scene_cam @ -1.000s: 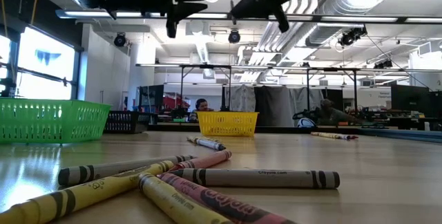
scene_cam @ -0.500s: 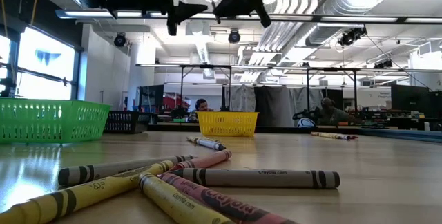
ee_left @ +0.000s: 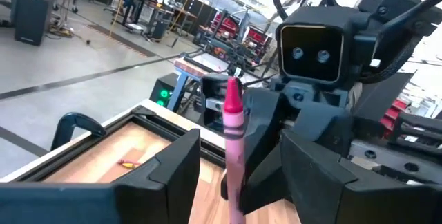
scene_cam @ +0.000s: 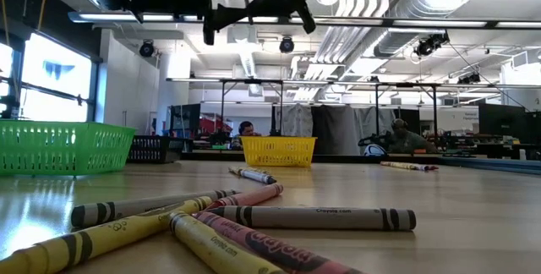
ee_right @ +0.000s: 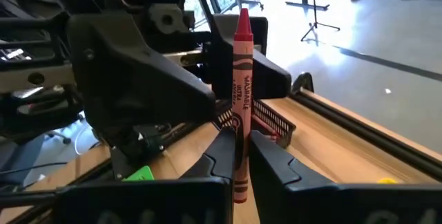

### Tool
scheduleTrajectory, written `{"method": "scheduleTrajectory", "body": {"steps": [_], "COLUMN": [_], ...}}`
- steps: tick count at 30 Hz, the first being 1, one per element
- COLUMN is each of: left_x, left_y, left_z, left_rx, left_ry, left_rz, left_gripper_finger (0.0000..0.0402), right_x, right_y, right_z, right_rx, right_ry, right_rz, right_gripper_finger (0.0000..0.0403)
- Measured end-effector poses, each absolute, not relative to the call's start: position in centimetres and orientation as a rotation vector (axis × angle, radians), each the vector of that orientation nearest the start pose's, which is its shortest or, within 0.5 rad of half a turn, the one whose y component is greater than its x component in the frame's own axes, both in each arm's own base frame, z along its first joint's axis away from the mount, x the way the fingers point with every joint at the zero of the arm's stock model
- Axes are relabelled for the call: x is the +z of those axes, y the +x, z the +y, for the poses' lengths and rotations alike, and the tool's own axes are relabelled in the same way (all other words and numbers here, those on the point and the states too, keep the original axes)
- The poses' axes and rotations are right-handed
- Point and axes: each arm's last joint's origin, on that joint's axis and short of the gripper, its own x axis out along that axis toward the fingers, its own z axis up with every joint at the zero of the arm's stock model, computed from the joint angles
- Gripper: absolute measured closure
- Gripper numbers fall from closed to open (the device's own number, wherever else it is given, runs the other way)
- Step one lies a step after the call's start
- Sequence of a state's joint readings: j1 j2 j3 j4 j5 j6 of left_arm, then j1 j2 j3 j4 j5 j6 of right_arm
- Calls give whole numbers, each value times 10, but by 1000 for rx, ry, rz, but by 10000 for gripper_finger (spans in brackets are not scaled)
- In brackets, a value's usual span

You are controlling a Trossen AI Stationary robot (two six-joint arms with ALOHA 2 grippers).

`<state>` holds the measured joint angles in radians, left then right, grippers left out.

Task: Sort crayons
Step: Put the red crayon into the black bin

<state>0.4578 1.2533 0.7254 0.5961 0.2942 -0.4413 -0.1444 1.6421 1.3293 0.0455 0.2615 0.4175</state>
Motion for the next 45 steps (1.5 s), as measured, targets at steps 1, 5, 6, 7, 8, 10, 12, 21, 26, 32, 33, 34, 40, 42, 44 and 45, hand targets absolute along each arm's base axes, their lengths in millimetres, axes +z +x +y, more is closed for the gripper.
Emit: {"method": "scheduleTrajectory", "body": {"steps": [1, 5, 6, 7, 8, 10, 12, 21, 26, 32, 33, 34, 40, 42, 44, 45], "left_x": [289, 289, 289, 289, 289, 289, 289, 289, 288, 283, 282, 280, 254, 240, 230, 226], "left_y": [250, 249, 249, 249, 248, 248, 247, 246, 245, 234, 229, 224, 180, 165, 152, 147], "left_z": [114, 116, 116, 117, 118, 120, 121, 122, 123, 140, 145, 149, 172, 174, 174, 174], "left_rx": [149, 172, 173, 177, 180, 181, 179, 157, 172, 267, 295, 326, 582, 698, 805, 854], "left_ry": [-415, -415, -415, -415, -415, -403, -376, -337, -339, -301, -294, -298, -378, -408, -413, -413], "left_rz": [-99, -105, -105, -106, -106, -105, -103, -91, -82, -21, -4, 27, 365, 531, 683, 743], "left_gripper_finger": [220, 243, 252, 263, 274, 297, 320, 395, 394, 395, 395, 395, 396, 396, 396, 396], "right_x": [324, 324, 324, 324, 324, 324, 324, 323, 323, 319, 319, 319, 316, 312, 309, 309], "right_y": [378, 378, 378, 378, 378, 378, 378, 377, 377, 373, 372, 370, 358, 355, 354, 353], "right_z": [-62, -62, -62, -62, -62, -62, -62, -65, -65, -65, -65, -64, -63, -63, -63, -64], "right_rx": [-451, -446, -445, -444, -444, -444, -445, -455, -454, -467, -469, -473, -509, -524, -533, -536], "right_ry": [394, 395, 395, 396, 396, 396, 396, 395, 395, 391, 390, 394, 438, 451, 452, 451], "right_rz": [175, 179, 175, 171, 171, 174, 175, 181, 186, 253, 262, 281, 390, 426, 460, 467], "right_gripper_finger": [389, 389, 389, 389, 389, 389, 389, 346, 304, 268, 265, 264, 264, 263, 263, 263]}}
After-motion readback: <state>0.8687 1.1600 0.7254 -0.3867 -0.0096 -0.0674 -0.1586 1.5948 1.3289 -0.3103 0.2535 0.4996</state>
